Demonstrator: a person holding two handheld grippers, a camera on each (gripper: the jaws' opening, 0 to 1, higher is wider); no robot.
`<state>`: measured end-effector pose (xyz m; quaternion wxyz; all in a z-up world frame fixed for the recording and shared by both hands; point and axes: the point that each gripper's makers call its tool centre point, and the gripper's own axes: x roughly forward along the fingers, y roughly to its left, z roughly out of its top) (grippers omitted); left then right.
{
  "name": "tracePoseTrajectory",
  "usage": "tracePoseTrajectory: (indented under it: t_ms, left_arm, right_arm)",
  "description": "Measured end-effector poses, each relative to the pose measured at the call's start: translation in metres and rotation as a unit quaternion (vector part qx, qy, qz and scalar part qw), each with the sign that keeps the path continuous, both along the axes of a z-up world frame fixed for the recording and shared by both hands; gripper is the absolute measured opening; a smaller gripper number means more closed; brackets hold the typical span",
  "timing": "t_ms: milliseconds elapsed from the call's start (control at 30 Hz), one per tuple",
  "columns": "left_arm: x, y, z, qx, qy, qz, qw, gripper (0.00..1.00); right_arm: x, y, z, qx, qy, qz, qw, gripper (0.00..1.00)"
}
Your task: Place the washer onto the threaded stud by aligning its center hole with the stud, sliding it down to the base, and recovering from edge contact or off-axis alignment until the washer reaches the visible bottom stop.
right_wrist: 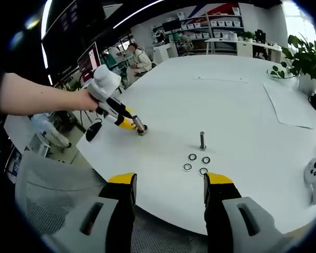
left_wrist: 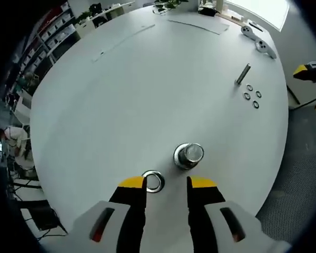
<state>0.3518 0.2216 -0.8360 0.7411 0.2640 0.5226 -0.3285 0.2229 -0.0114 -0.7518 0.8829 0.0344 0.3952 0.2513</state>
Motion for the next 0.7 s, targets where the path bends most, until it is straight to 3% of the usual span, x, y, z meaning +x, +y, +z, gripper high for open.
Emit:
tracePoseTrajectory:
  t_ms: [400,700]
  left_arm:
    - [-0.002,0.015,-0.009,0.000,0.010,0.035,0.9993,0.31]
    - [0.002,0.013,-0.017,-0.006,0.016,0.048,0.9987,0.30]
  right_arm:
    - [0.000,-0.001,0.000,-0.005,-0.001,0.001,1.0000,0.54]
    - [0.000,-0.002,0.000,-0.007,-0.003,0.001,1.0000,0.54]
